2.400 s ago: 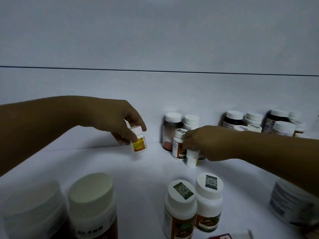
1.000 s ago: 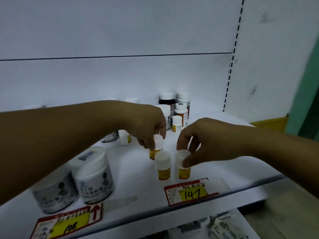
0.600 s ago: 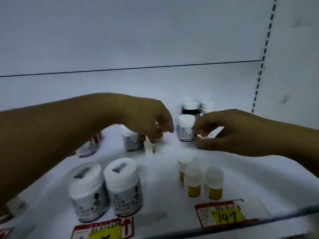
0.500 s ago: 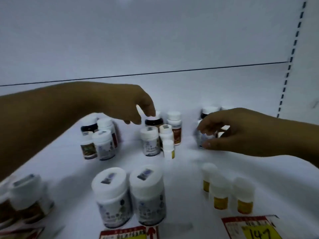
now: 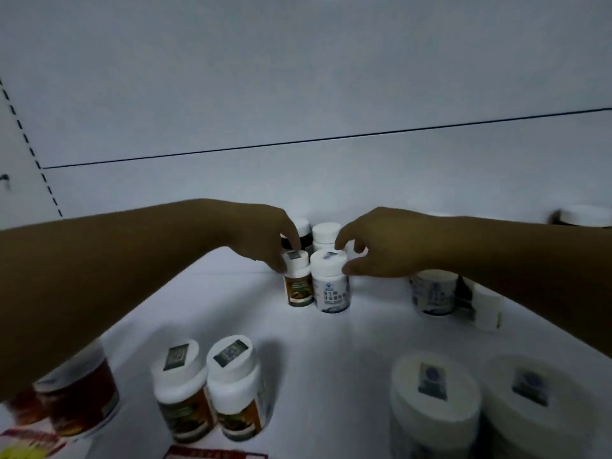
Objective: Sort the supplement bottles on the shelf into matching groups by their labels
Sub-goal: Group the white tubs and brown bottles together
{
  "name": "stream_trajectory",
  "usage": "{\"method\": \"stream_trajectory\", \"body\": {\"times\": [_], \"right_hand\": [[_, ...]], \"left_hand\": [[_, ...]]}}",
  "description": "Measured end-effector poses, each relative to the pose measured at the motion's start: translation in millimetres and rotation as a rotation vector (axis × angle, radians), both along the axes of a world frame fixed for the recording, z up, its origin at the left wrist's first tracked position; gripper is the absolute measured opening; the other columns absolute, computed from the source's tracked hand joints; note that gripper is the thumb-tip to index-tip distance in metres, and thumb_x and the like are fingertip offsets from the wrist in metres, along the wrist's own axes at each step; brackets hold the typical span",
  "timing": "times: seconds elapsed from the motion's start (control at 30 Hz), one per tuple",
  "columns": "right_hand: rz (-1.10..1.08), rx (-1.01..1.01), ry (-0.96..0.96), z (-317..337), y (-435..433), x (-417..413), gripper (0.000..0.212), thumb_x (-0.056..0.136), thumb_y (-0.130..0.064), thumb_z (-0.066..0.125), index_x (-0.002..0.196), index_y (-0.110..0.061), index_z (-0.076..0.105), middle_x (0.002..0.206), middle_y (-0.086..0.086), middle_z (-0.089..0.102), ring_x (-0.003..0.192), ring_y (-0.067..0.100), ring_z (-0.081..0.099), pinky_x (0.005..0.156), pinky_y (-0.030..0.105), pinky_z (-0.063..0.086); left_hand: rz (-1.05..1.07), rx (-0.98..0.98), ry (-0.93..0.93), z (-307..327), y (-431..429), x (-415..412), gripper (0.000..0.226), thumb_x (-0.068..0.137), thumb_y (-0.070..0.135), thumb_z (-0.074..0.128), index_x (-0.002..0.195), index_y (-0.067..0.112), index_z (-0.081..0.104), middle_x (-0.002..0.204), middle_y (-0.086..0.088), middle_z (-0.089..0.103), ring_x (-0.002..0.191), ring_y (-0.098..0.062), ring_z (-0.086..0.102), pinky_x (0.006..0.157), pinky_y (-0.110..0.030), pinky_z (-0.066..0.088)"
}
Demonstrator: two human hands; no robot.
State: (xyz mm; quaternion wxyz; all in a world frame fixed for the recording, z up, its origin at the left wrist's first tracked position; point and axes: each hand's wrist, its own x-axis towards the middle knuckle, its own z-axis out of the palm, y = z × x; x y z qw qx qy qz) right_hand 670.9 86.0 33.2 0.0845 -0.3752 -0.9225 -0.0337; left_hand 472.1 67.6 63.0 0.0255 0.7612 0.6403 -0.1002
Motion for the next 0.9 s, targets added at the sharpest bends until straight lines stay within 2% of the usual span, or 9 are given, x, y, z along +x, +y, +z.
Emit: {"method": "stream_trajectory", "body": {"times": [0.13, 0.2, 0.3, 0.4, 0.5, 0.6, 0.7, 0.8, 0.9], "right_hand": [[-0.094, 0.004, -0.054, -12, 19, -27, 0.046, 0.082, -0.049, 0.058, 0.117, -0.019, 0.061, 0.111, 0.004, 0.064, 0.088, 0.017, 0.051, 0.074, 0.028, 0.041], [-0.112, -0.004, -0.034, -15, 24, -33, 0.044, 0.081, -0.049, 0.059, 0.104, -0.013, 0.067, 0.101, 0.008, 0.067, 0.084, 0.02, 0.056, 0.071, 0.031, 0.043], [-0.132, -0.037, 0.012, -17, 28, -37, 0.044, 0.078, -0.048, 0.063, 0.094, -0.007, 0.07, 0.096, 0.013, 0.068, 0.085, 0.024, 0.06, 0.066, 0.029, 0.044], [-0.141, -0.074, 0.067, -12, 20, -37, 0.036, 0.073, -0.047, 0.069, 0.086, -0.013, 0.069, 0.086, 0.002, 0.066, 0.079, 0.017, 0.057, 0.06, 0.023, 0.038], [-0.111, -0.138, 0.155, 1, 1, -34, 0.029, 0.068, -0.05, 0.071, 0.084, -0.028, 0.063, 0.083, -0.013, 0.061, 0.075, 0.003, 0.054, 0.062, 0.019, 0.041], [-0.043, -0.244, 0.249, 15, -26, -30, 0.042, 0.054, -0.06, 0.069, 0.086, -0.032, 0.066, 0.083, -0.013, 0.068, 0.069, 0.003, 0.062, 0.069, 0.022, 0.05], [0.04, -0.288, 0.284, 22, -49, -31, 0.059, 0.035, -0.071, 0.06, 0.082, -0.036, 0.067, 0.075, -0.018, 0.07, 0.067, -0.006, 0.062, 0.064, 0.021, 0.047], [0.107, -0.294, 0.251, 22, -59, -38, 0.062, 0.033, -0.072, 0.054, 0.084, -0.04, 0.065, 0.079, -0.022, 0.068, 0.07, -0.007, 0.061, 0.062, 0.016, 0.042], [0.139, -0.293, 0.227, 20, -64, -39, 0.061, 0.037, -0.072, 0.053, 0.089, -0.041, 0.063, 0.086, -0.025, 0.065, 0.077, -0.006, 0.061, 0.065, 0.015, 0.042]], "left_hand": [[-0.04, 0.103, 0.015, -17, 21, 0, 0.042, 0.079, 0.045, 0.067, 0.111, 0.017, 0.067, 0.103, -0.003, 0.07, 0.085, -0.019, 0.064, 0.074, -0.027, 0.05], [0.01, 0.086, -0.053, -20, 29, -1, 0.041, 0.079, 0.045, 0.068, 0.105, 0.013, 0.069, 0.09, -0.006, 0.074, 0.075, -0.021, 0.072, 0.063, -0.024, 0.054], [0.058, 0.099, -0.168, -25, 35, -1, 0.036, 0.079, 0.037, 0.07, 0.101, 0.008, 0.07, 0.082, -0.007, 0.072, 0.06, -0.018, 0.069, 0.048, -0.018, 0.052], [0.075, 0.127, -0.262, -25, 29, -1, 0.033, 0.077, 0.031, 0.074, 0.098, 0.007, 0.07, 0.088, -0.008, 0.071, 0.058, -0.015, 0.066, 0.048, -0.017, 0.053], [0.111, 0.144, -0.358, -13, 7, -14, 0.03, 0.071, 0.031, 0.079, 0.088, 0.008, 0.071, 0.078, -0.007, 0.073, 0.062, -0.016, 0.071, 0.049, -0.02, 0.057], [0.15, 0.162, -0.449, -3, -27, -34, 0.025, 0.069, 0.031, 0.081, 0.078, 0.011, 0.069, 0.062, -0.002, 0.072, 0.054, -0.012, 0.07, 0.047, -0.019, 0.056], [0.201, 0.162, -0.457, -1, -61, -51, 0.025, 0.068, 0.033, 0.081, 0.08, 0.015, 0.069, 0.062, -0.001, 0.073, 0.049, -0.007, 0.068, 0.048, -0.018, 0.056], [0.264, 0.156, -0.42, -8, -83, -61, 0.028, 0.068, 0.036, 0.08, 0.087, 0.02, 0.068, 0.071, -0.001, 0.075, 0.047, -0.004, 0.066, 0.05, -0.018, 0.056], [0.307, 0.137, -0.408, -14, -95, -63, 0.026, 0.069, 0.035, 0.08, 0.087, 0.02, 0.07, 0.07, -0.001, 0.074, 0.042, -0.002, 0.063, 0.047, -0.015, 0.054]]}}
